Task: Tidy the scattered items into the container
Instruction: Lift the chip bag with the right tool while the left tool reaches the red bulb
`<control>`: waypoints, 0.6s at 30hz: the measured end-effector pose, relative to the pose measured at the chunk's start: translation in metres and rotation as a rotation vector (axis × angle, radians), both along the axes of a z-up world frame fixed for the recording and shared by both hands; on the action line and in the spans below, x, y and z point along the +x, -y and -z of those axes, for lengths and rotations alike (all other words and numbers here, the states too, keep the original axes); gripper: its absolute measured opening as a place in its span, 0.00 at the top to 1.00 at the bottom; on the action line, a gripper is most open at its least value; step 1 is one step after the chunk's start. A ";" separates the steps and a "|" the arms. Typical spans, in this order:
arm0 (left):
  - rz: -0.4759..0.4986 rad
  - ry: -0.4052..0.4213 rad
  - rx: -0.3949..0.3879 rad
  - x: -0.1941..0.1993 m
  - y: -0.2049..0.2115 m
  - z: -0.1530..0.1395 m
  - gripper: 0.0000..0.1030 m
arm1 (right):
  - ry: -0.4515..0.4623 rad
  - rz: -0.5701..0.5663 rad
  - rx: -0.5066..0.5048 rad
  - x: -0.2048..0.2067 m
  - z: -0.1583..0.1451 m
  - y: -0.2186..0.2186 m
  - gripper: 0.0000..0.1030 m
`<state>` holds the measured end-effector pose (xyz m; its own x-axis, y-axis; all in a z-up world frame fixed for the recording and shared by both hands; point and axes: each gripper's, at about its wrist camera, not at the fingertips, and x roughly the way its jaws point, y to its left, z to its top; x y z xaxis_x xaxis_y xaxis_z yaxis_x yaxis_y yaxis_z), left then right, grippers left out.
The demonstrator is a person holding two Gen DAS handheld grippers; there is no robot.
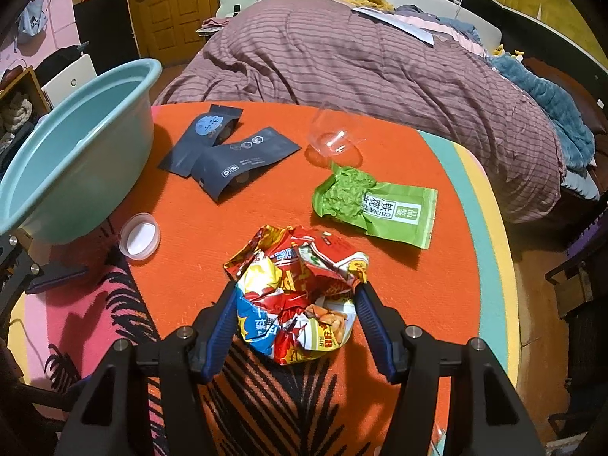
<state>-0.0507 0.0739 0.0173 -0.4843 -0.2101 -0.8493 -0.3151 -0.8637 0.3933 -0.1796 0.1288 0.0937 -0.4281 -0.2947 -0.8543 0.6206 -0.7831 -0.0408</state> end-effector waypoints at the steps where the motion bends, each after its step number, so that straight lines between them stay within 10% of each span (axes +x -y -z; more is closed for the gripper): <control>1: -0.008 -0.006 0.006 0.004 0.000 -0.001 0.31 | 0.001 -0.001 -0.001 0.001 0.000 -0.001 0.37; 18: -0.130 -0.030 0.050 0.038 0.029 -0.010 0.15 | 0.007 -0.020 0.001 0.016 0.003 -0.001 0.37</control>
<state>-0.0123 0.0449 0.0269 -0.4813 -0.2308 -0.8456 -0.1879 -0.9151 0.3568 -0.1639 0.1302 0.0905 -0.4167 -0.3018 -0.8575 0.6362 -0.7706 -0.0378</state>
